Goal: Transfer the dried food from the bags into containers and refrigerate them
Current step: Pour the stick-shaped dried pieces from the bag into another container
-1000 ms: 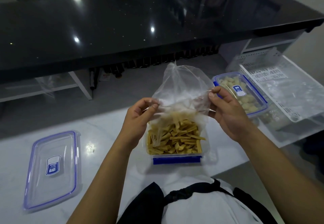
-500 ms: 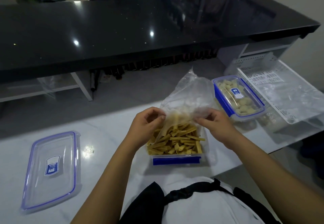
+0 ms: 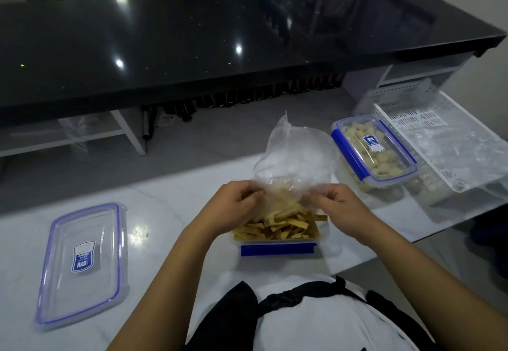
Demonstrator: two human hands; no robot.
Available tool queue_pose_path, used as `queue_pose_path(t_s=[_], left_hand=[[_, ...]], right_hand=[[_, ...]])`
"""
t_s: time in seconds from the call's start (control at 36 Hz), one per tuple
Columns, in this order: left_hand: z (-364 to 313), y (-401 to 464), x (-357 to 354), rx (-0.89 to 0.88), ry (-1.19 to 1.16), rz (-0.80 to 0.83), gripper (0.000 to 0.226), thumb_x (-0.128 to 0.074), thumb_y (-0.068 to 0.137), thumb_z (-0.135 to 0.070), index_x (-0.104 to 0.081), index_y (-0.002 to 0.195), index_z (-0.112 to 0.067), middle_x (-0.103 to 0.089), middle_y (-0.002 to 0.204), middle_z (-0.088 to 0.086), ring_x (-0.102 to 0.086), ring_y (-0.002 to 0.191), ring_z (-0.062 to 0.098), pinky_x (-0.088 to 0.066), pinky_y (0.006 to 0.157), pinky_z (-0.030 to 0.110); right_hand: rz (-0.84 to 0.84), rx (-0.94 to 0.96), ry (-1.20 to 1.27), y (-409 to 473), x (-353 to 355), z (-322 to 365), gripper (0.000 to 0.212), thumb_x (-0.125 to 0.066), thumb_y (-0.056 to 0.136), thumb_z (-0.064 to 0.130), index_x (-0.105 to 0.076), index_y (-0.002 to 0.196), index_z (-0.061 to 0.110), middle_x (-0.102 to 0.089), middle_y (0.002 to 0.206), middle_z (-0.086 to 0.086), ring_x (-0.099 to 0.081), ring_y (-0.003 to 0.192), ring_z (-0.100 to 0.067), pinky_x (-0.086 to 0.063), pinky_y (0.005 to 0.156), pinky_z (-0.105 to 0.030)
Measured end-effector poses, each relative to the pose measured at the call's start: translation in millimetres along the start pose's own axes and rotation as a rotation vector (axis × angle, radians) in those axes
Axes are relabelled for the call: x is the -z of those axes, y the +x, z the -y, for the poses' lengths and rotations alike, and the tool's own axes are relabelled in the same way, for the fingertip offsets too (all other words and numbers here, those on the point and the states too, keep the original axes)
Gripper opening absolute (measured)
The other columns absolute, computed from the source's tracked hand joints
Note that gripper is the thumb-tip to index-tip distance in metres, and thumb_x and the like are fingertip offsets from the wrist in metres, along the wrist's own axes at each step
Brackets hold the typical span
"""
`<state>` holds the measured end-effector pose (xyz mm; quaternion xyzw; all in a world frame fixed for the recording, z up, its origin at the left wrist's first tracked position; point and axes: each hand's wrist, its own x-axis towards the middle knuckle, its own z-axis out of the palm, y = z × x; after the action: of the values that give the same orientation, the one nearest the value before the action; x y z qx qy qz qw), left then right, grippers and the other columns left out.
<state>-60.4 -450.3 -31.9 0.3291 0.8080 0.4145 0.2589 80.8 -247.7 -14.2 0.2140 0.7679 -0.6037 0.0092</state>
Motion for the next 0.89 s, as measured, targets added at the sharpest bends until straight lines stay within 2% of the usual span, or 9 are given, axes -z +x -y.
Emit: queue_pose_path(t_s=[0.03,0.11,0.17,0.25,0.31,0.39,0.53,0.69,0.89], left_hand=[[0,0,-1,0.004,-0.028,-0.019,0.026,-0.051,0.101,-0.031,-0.065,0.091,-0.050,-0.064,0.087,-0.035,-0.057,0.088,-0.019,-0.047,0.070,0.014],[0,-1,0,0.015,-0.205,-0.137,0.022,-0.056,0.100,-0.024,-0.075,0.098,-0.035,-0.073,0.093,-0.021,-0.066,0.089,-0.002,-0.056,0.077,0.023],[-2,-1,3,0.006,-0.339,-0.210,0.021,-0.060,0.099,-0.019,-0.077,0.099,-0.030,-0.076,0.095,-0.013,-0.070,0.088,0.006,-0.056,0.073,0.021],[-9,0,9,0.009,-0.485,-0.262,0.018,-0.064,0.097,-0.014,-0.078,0.099,-0.025,-0.078,0.092,-0.005,-0.073,0.086,0.012,-0.055,0.069,0.019],[-12,1,13,0.020,-0.530,-0.277,0.017,-0.065,0.096,-0.013,-0.078,0.098,-0.023,-0.078,0.089,-0.002,-0.074,0.084,0.014,-0.055,0.068,0.019],[-18,2,20,0.016,-0.546,-0.280,0.017,-0.064,0.096,-0.013,-0.078,0.097,-0.023,-0.078,0.088,-0.001,-0.074,0.082,0.016,-0.056,0.066,0.020],[-27,2,27,-0.003,-0.577,-0.295,0.019,-0.063,0.096,-0.010,-0.077,0.095,-0.023,-0.077,0.086,0.001,-0.074,0.080,0.018,-0.057,0.066,0.022],[-32,-1,28,-0.017,-0.600,-0.294,0.021,-0.062,0.097,-0.010,-0.078,0.095,-0.024,-0.077,0.087,0.001,-0.074,0.082,0.019,-0.058,0.067,0.024],[-40,-2,28,-0.042,-0.612,-0.277,0.019,-0.062,0.098,-0.010,-0.077,0.098,-0.020,-0.077,0.089,0.003,-0.075,0.083,0.019,-0.059,0.069,0.024]], right_hand=[[-0.030,0.003,0.020,-1,3,-2,0.018,-0.060,0.097,0.020,-0.077,0.097,0.025,-0.078,0.097,0.007,-0.072,0.093,-0.005,-0.053,0.073,-0.014],[-0.124,0.038,0.094,-3,13,-1,0.015,-0.066,0.092,0.013,-0.079,0.095,0.020,-0.078,0.097,0.000,-0.072,0.097,-0.014,-0.053,0.089,-0.031],[-0.165,0.059,0.162,-4,19,6,0.015,-0.073,0.083,0.017,-0.078,0.097,0.015,-0.077,0.099,-0.005,-0.071,0.100,-0.021,-0.053,0.095,-0.041],[-0.248,0.097,0.242,-2,23,15,0.030,-0.078,0.070,0.028,-0.077,0.095,0.011,-0.076,0.100,-0.012,-0.070,0.103,-0.029,-0.053,0.100,-0.047],[-0.290,0.120,0.277,0,26,20,0.012,-0.077,0.078,0.014,-0.077,0.090,0.011,-0.075,0.098,-0.014,-0.068,0.104,-0.035,-0.052,0.101,-0.050],[-0.305,0.152,0.295,2,31,27,0.012,-0.072,0.084,0.006,-0.079,0.084,0.016,-0.077,0.093,-0.008,-0.071,0.095,-0.027,-0.055,0.096,-0.043],[-0.240,0.208,0.337,2,31,37,0.015,-0.072,0.080,0.017,-0.082,0.083,0.027,-0.078,0.092,-0.002,-0.073,0.090,-0.015,-0.056,0.076,-0.022],[-0.219,0.188,0.338,2,29,41,0.027,-0.063,0.092,0.006,-0.082,0.084,0.025,-0.078,0.095,-0.002,-0.073,0.092,-0.016,-0.058,0.076,-0.025],[-0.197,0.192,0.300,3,27,43,0.018,-0.063,0.093,0.008,-0.078,0.097,0.017,-0.078,0.100,-0.005,-0.072,0.097,-0.020,-0.059,0.082,-0.028]])
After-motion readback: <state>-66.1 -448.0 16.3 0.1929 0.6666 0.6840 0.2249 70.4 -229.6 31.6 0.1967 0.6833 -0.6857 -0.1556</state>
